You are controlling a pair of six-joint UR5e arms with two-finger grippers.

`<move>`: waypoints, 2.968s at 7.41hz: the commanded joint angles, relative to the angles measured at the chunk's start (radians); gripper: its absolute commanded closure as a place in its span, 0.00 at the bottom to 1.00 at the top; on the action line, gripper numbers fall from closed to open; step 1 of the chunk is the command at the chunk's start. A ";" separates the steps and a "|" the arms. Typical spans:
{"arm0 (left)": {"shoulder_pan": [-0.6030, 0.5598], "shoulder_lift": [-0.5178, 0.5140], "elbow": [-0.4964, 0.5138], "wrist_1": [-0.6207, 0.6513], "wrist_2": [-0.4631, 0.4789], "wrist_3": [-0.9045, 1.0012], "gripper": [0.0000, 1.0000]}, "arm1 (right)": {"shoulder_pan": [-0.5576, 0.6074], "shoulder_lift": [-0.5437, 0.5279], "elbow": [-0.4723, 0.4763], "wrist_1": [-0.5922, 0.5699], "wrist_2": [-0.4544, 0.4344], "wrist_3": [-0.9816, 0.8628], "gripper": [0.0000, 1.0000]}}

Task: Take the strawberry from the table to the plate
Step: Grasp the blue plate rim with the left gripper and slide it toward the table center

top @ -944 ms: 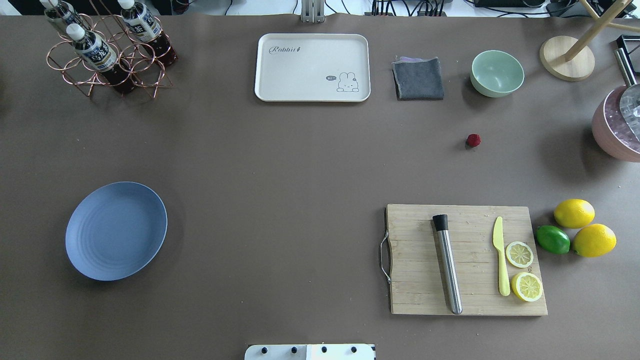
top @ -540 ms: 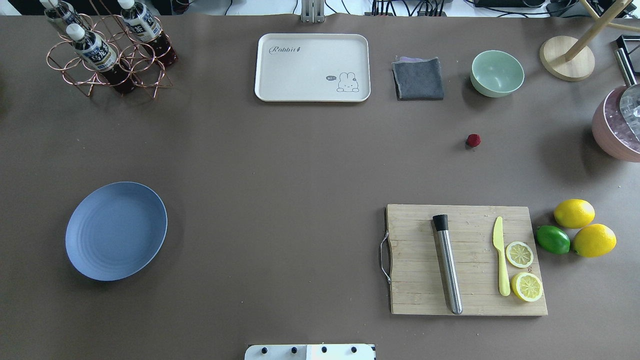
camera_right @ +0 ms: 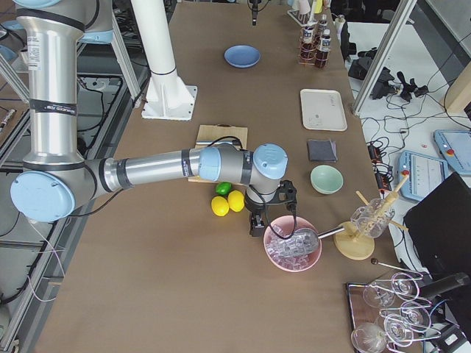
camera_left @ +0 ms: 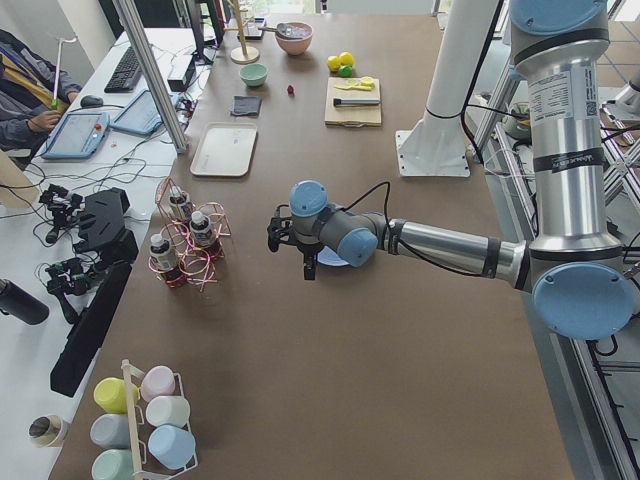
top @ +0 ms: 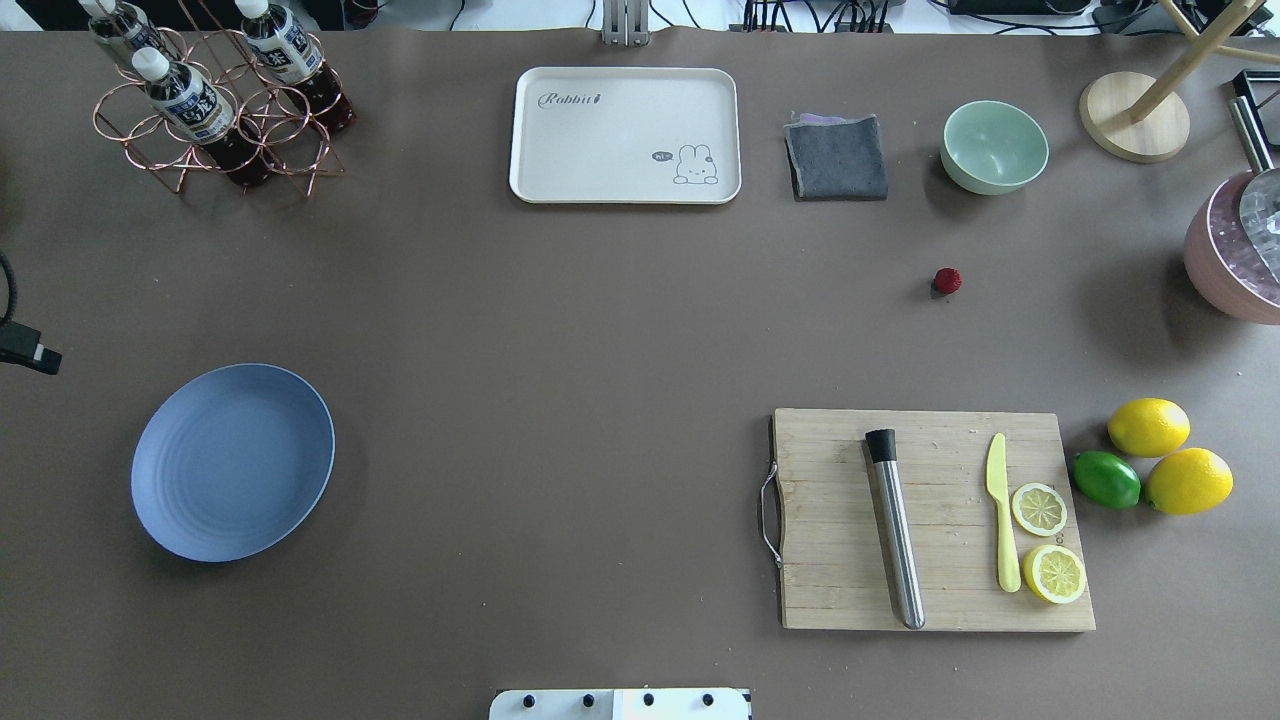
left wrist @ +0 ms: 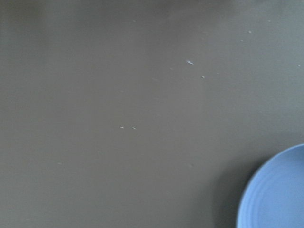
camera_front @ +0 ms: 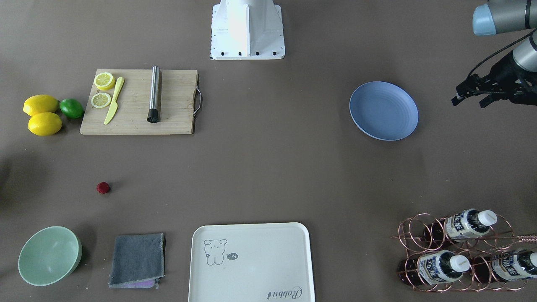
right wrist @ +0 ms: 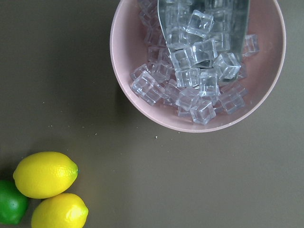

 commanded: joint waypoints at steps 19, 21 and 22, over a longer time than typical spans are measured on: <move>0.399 -0.491 0.145 -0.135 0.166 -0.631 1.00 | -0.263 0.160 -0.038 0.184 0.109 0.438 0.00; 0.425 -0.610 0.197 -0.072 0.205 -0.697 1.00 | -0.410 0.269 -0.116 0.332 0.008 0.695 0.01; 0.429 -0.644 0.221 -0.063 0.207 -0.729 1.00 | -0.446 0.332 -0.191 0.373 -0.008 0.729 0.01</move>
